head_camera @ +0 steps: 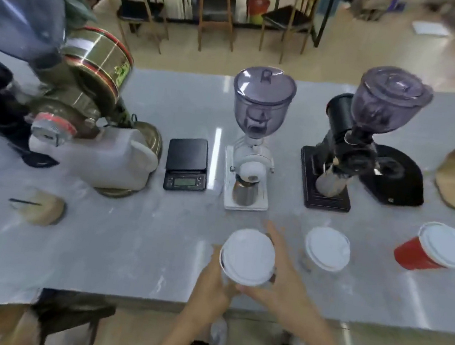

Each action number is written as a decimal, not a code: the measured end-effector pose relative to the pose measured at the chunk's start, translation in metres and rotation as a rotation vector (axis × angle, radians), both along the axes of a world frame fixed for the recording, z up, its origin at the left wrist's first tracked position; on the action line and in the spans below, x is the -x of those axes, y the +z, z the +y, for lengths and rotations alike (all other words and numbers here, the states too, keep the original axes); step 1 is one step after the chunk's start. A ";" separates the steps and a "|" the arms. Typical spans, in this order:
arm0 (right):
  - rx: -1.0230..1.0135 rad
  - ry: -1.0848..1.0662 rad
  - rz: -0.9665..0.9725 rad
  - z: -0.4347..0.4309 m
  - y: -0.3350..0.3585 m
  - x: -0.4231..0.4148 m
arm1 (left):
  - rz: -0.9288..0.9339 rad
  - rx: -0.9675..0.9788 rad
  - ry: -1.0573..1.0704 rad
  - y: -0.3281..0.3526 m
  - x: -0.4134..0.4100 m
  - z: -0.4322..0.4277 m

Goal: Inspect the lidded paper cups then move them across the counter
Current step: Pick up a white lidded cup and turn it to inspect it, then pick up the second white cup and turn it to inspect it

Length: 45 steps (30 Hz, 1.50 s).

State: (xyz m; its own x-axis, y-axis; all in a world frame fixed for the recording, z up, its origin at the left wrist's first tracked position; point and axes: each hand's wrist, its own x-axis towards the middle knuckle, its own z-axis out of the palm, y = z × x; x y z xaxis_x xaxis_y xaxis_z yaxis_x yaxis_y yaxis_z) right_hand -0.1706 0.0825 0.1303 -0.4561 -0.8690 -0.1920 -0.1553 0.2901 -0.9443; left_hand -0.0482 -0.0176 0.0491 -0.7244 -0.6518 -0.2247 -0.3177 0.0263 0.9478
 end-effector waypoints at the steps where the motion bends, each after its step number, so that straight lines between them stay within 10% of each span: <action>1: -0.050 -0.008 -0.006 -0.003 -0.017 -0.010 | -0.049 -0.048 0.017 -0.018 -0.007 0.002; 21: -0.064 0.050 0.022 -0.071 -0.100 0.007 | -0.033 0.005 -0.040 -0.057 0.009 -0.067; 28: -0.277 0.053 -0.054 -0.007 -0.106 0.020 | -0.329 -0.103 0.486 -0.071 0.002 -0.022; 37: -0.350 -0.419 -0.017 0.119 -0.113 0.093 | -0.191 -0.080 -0.132 -0.057 0.098 0.050; 45: -0.046 0.085 0.145 0.092 -0.072 0.160 | 0.051 -0.138 -0.113 -0.023 0.178 0.086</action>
State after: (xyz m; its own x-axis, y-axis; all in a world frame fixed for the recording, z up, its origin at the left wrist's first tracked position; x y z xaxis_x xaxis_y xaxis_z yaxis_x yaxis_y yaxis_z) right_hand -0.3305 0.1746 0.0587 -0.4071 -0.8975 -0.1699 -0.3153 0.3126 -0.8960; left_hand -0.2263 0.0687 0.0257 -0.8041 -0.5310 -0.2672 -0.2715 -0.0718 0.9598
